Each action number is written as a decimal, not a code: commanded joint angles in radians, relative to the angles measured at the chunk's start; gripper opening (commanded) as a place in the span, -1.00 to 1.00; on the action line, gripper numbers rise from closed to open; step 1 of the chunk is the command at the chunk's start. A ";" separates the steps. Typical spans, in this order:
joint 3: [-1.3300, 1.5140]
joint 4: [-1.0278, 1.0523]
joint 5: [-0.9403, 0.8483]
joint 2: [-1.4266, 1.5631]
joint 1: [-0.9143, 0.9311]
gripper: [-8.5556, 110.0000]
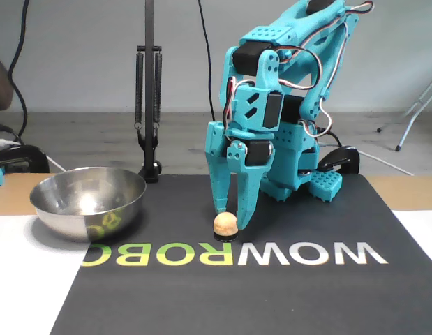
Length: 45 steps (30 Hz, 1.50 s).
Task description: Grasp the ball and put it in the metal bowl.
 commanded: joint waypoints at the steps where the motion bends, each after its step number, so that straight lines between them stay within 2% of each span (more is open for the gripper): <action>1: -0.043 -0.006 -0.003 -0.003 0.000 0.12; 45: -0.127 -0.006 -0.005 -0.137 0.012 0.12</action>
